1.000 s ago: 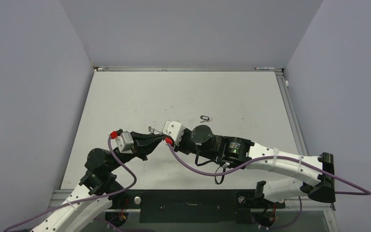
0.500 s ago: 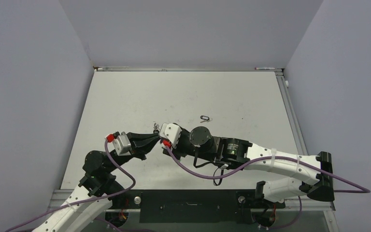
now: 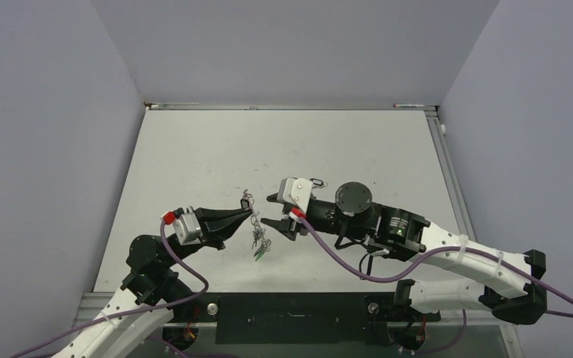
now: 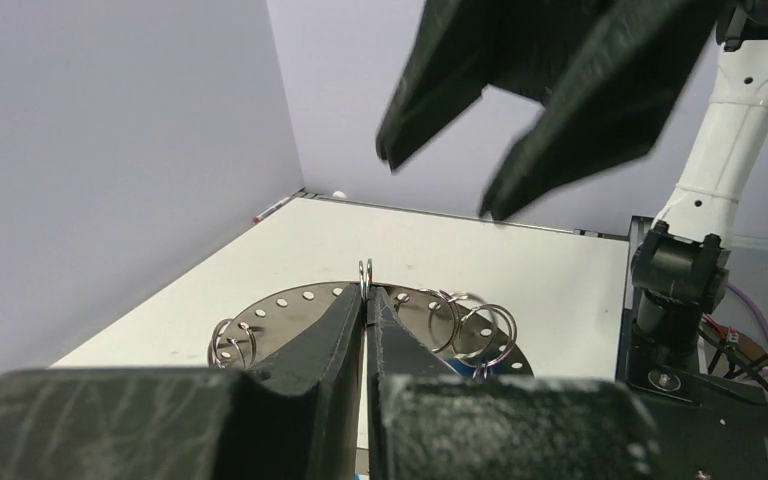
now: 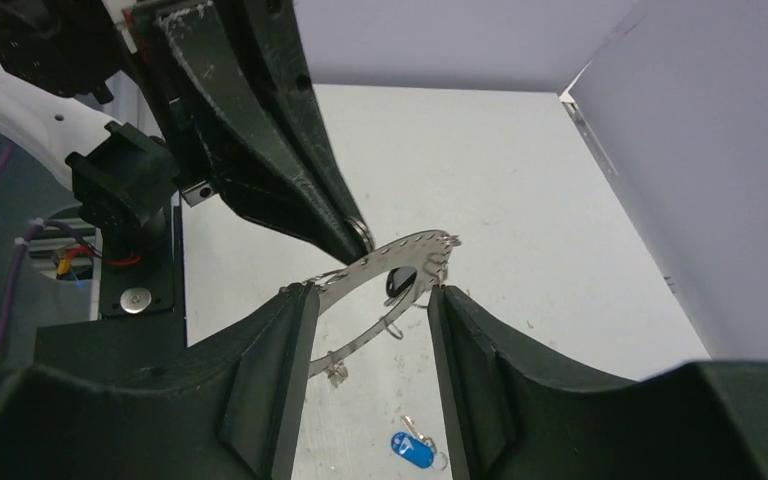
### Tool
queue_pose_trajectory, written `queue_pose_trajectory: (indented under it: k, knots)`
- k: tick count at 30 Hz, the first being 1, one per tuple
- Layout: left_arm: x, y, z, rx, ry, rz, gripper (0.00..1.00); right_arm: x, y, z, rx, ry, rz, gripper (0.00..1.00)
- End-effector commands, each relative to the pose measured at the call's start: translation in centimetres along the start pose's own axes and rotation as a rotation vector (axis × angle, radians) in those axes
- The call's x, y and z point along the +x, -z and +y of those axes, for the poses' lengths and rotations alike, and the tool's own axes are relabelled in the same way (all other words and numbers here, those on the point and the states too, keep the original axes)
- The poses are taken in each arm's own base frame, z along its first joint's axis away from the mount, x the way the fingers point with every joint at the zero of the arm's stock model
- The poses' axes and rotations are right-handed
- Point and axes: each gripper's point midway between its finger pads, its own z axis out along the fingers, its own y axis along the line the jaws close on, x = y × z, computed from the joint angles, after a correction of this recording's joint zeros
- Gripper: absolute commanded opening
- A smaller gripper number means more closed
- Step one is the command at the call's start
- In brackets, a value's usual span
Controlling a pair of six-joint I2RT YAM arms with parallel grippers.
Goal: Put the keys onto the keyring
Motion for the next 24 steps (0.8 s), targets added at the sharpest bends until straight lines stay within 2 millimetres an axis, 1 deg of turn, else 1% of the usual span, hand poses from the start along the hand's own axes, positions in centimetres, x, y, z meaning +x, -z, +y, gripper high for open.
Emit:
queue_pose_trajectory:
  k: [1,4,7,9,14,17,24]
  knots:
    - [-2.8,0.0,-1.2,0.067,-0.06,-0.104,0.0,-4.7,2.0,-1.3,-0.08,0.008,-0.168,0.46]
    - [-3.0,0.1,-1.8,0.097,-0.066,-0.118,0.0,-4.4,2.2,-2.0,-0.174,-0.006,-0.171,0.44]
    - [-3.2,0.2,-2.0,0.109,-0.067,-0.128,0.0,-4.2,1.8,-2.0,-0.245,-0.009,-0.163,0.39]
    - [-3.1,0.2,-1.9,0.104,-0.063,-0.125,0.0,-4.1,1.5,-1.6,-0.284,-0.012,-0.158,0.37]
    - [-3.1,0.3,-1.9,0.103,-0.065,-0.124,0.0,-3.7,1.2,-0.1,-0.395,-0.013,-0.152,0.36]
    - [-3.1,0.3,-2.0,0.106,-0.066,-0.124,0.0,-3.3,1.1,0.4,-0.432,-0.017,-0.142,0.35]
    - [-3.2,0.3,-2.2,0.117,-0.068,-0.126,0.0,-2.9,0.2,0.5,-0.452,-0.032,-0.134,0.3]
